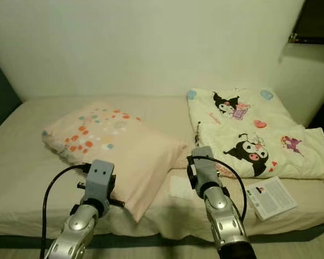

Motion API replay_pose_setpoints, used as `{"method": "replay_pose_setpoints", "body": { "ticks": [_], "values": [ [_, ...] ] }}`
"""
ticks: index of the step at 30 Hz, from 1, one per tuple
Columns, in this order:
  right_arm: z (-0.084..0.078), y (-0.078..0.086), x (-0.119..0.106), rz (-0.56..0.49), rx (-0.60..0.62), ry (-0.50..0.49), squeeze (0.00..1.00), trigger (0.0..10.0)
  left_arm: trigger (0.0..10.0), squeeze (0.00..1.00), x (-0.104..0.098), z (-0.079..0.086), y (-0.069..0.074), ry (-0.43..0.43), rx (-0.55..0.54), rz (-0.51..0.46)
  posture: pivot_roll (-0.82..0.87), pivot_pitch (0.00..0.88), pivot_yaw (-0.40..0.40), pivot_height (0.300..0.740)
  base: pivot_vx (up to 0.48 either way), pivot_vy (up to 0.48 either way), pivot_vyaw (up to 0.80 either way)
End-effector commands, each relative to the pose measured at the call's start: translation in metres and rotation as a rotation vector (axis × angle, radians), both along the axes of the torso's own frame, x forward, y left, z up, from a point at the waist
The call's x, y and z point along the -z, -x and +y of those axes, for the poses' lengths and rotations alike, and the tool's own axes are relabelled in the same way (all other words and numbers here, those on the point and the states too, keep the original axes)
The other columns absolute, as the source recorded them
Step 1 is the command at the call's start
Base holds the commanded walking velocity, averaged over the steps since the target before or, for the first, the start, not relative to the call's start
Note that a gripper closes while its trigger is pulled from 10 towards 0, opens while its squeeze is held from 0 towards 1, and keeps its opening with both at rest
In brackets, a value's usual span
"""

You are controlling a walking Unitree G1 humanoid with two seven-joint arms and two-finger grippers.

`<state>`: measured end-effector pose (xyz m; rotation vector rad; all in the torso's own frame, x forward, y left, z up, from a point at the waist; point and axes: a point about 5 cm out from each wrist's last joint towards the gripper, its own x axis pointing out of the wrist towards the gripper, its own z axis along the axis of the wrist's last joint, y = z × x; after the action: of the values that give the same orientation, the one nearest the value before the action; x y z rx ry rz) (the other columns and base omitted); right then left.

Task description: Clean up the room

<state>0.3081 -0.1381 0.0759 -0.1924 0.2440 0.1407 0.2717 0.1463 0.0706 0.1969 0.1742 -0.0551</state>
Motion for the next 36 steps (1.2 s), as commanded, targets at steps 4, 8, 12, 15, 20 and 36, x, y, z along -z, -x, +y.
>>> {"method": "replay_pose_setpoints", "body": {
  "ticks": [4,8,12,15,20,36],
  "values": [
    [-0.004,-0.002,-0.003,-0.014,0.026,0.006,0.00,10.0,10.0,0.00,-0.001,-0.003,0.002,-0.009,0.012,-0.011,-0.07,0.076,-0.062,0.740,0.000,0.000,0.00],
    [-0.010,-0.005,-0.008,-0.042,0.080,-0.010,0.00,10.0,10.0,0.00,-0.002,-0.003,0.002,0.022,0.003,-0.013,-0.07,0.079,-0.058,0.740,0.000,0.000,0.00],
    [-0.015,-0.008,-0.013,-0.054,0.124,-0.026,0.00,10.0,10.0,0.00,-0.003,0.000,0.001,0.045,-0.010,-0.019,-0.07,0.080,-0.056,0.740,0.000,0.000,0.00],
    [-0.016,-0.011,-0.015,-0.057,0.116,-0.012,0.00,10.0,10.0,0.00,-0.004,0.006,0.000,0.044,-0.017,-0.030,-0.07,0.081,-0.057,0.731,0.000,0.000,0.00],
    [-0.015,-0.010,-0.012,-0.050,0.099,0.001,0.00,10.0,10.0,0.00,-0.003,0.019,0.000,0.041,-0.044,-0.028,-0.06,0.081,-0.063,0.711,0.000,0.000,0.00],
    [-0.015,-0.004,-0.006,-0.030,0.108,-0.002,0.00,10.0,10.0,0.00,-0.001,0.018,-0.001,0.043,-0.043,-0.019,-0.07,0.080,-0.060,0.652,0.000,0.000,0.00]
  ]
}}
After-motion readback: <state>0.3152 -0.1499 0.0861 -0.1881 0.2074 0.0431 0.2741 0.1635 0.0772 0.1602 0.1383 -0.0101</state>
